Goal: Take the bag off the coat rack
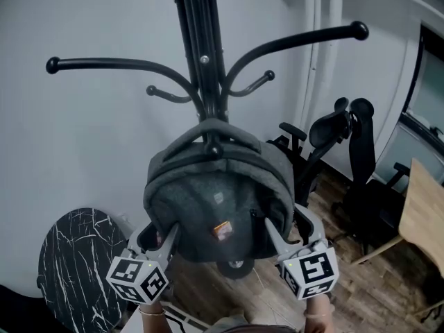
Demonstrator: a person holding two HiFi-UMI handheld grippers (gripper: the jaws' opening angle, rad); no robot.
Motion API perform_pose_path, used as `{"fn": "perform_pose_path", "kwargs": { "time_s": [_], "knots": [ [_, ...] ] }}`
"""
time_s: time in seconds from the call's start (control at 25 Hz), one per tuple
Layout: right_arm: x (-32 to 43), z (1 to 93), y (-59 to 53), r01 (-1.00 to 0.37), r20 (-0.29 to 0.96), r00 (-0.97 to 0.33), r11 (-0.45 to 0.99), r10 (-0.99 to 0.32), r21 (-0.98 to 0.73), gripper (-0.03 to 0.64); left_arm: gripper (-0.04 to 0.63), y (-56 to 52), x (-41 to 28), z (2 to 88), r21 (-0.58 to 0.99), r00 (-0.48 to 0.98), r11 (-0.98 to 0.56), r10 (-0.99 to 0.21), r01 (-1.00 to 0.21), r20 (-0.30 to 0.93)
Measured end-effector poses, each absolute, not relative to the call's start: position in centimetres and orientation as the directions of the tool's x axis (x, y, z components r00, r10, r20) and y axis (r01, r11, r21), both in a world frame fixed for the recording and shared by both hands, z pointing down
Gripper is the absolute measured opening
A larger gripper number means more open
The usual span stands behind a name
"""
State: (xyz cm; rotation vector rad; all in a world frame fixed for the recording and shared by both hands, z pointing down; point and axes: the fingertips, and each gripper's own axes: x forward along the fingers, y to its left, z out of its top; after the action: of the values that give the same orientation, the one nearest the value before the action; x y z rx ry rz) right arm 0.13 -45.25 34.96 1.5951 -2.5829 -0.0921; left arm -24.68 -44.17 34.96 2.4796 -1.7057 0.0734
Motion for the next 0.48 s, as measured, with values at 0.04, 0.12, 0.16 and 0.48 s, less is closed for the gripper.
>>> {"fn": "perform_pose_path", "kwargs": {
  "time_s": [0.04,0.12,0.16,0.48],
  "knots": [
    [0.2,34.9,-45.2,-0.888,0.056,-0.444,0.447,-0.894,0.107,0.233,0.206,-44.1,-24.6,35.0,0.071,0.354,-0.348,-0.928,-0.935,0.115],
    [0.2,34.9,-45.1,-0.887,0.051,-0.447,0.450,-0.893,0.107,0.207,0.185,-44.1,-24.5,34.9,0.060,0.349,-0.344,-0.930,-0.937,0.115],
    [0.2,34.8,-45.0,-0.887,0.047,-0.446,0.448,-0.894,0.110,0.195,0.176,-44.0,-24.5,34.9,0.056,0.348,-0.343,-0.931,-0.938,0.113],
    [-0.2,34.4,-44.1,-0.895,0.002,-0.423,0.418,-0.906,0.158,0.123,0.105,-43.2,-24.0,34.5,0.018,0.325,-0.325,-0.941,-0.946,0.091]
  ]
}}
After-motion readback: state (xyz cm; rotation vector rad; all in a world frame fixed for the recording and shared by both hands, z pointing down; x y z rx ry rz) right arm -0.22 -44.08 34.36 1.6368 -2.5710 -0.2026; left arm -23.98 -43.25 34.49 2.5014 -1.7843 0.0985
